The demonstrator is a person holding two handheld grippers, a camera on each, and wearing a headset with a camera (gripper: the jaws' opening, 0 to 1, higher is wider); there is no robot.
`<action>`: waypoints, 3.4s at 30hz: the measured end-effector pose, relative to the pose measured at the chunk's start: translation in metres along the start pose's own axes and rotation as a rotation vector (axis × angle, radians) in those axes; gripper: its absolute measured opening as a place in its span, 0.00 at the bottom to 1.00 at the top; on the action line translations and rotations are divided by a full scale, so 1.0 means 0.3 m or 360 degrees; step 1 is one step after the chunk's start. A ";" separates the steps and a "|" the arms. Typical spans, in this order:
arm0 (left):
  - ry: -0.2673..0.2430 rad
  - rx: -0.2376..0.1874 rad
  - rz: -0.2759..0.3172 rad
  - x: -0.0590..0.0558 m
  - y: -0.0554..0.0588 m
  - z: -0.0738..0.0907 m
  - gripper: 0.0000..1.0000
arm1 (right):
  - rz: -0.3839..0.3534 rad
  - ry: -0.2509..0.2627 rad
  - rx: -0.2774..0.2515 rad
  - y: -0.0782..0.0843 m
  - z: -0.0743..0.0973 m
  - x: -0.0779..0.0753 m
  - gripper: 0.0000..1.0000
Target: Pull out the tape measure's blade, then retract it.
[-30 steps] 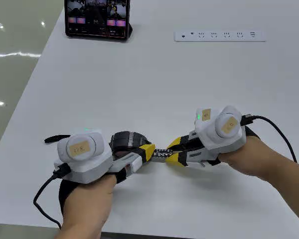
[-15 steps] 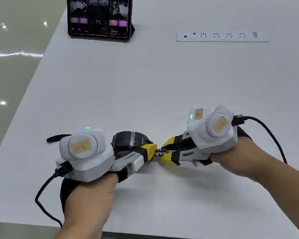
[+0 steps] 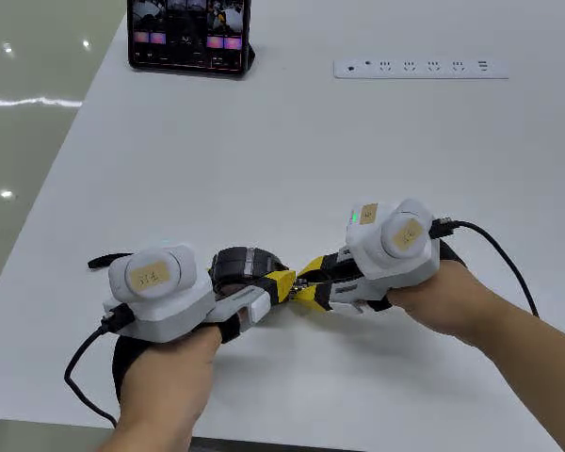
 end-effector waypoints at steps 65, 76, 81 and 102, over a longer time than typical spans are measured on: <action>0.0142 0.0043 -0.0667 0.032 -0.019 0.056 0.75 | -0.0059 0.0179 -0.0048 0.033 0.123 0.042 0.51; 0.0186 0.0035 -0.0833 0.060 -0.033 0.117 0.87 | -0.0086 0.0296 -0.0074 0.046 0.207 0.046 0.66; 0.0221 0.0043 -0.0960 0.052 -0.033 0.135 0.84 | -0.0105 0.0342 -0.0102 0.047 0.245 0.050 0.71; 0.0345 0.0031 -0.1066 0.032 -0.049 0.195 0.97 | -0.0129 0.0472 -0.0173 0.075 0.388 0.056 0.84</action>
Point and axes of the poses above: the centre of the closed fingertips' face, and the gripper's own axes: z roughly backward along the fingers, x roughly to its left, y roughly out of its underside, the point moved 6 cm from there along z, roughly backward along the fingers, and after that the axes turned 7 degrees about -z, right-handed, at the moved point
